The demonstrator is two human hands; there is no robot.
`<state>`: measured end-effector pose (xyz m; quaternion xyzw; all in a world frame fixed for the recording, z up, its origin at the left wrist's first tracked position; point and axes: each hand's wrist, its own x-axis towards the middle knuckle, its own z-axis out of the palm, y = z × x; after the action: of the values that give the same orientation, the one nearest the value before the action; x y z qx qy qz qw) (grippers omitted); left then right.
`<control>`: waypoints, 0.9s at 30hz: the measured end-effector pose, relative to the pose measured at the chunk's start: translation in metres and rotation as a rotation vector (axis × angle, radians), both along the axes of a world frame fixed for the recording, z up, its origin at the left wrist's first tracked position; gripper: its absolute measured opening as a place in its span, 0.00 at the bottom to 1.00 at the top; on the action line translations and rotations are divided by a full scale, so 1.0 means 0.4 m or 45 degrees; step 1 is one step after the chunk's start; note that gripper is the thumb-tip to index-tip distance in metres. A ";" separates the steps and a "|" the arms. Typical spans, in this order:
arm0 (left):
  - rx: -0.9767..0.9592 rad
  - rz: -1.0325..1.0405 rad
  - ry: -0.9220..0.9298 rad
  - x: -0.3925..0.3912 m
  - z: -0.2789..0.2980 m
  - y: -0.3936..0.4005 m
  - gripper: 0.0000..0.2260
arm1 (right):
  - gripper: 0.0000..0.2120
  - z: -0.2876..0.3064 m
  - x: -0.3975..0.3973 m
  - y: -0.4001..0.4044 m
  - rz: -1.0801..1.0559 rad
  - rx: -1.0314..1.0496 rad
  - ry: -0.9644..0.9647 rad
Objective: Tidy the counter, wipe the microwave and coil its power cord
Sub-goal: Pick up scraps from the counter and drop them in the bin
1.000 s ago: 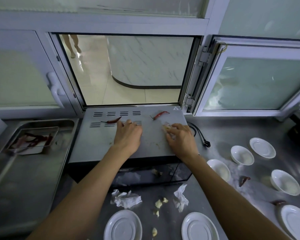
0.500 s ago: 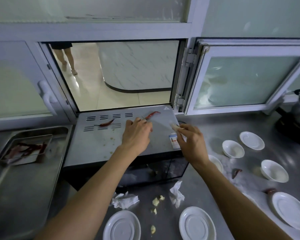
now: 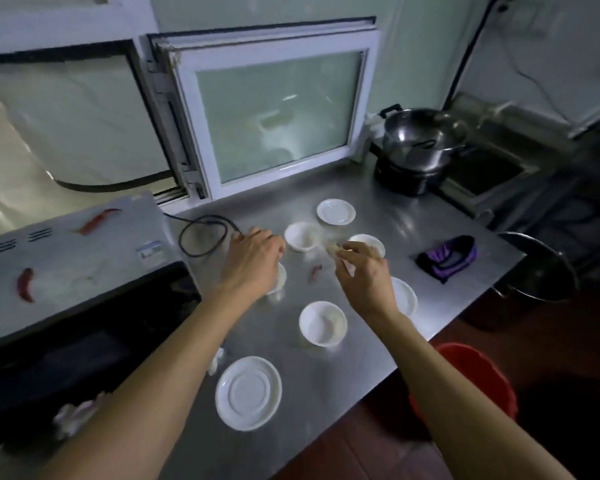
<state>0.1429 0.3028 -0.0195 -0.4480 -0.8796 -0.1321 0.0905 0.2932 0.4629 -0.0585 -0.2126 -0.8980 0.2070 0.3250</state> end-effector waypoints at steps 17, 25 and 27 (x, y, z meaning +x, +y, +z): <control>-0.149 -0.561 -0.142 0.553 -0.150 0.638 0.05 | 0.05 -0.165 0.714 0.407 -0.626 -0.198 -0.191; -0.224 -0.780 -0.283 0.666 -0.287 0.873 0.04 | 0.04 -0.283 0.821 0.544 -0.835 -0.317 -0.324; -0.229 -0.824 -0.331 0.672 -0.330 0.934 0.04 | 0.05 -0.319 0.830 0.585 -0.881 -0.351 -0.374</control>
<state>0.4118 0.6763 -0.1513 -0.6891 -0.7043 -0.1317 -0.1084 0.6251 0.6968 -0.1862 -0.5714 -0.7740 0.1713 0.2122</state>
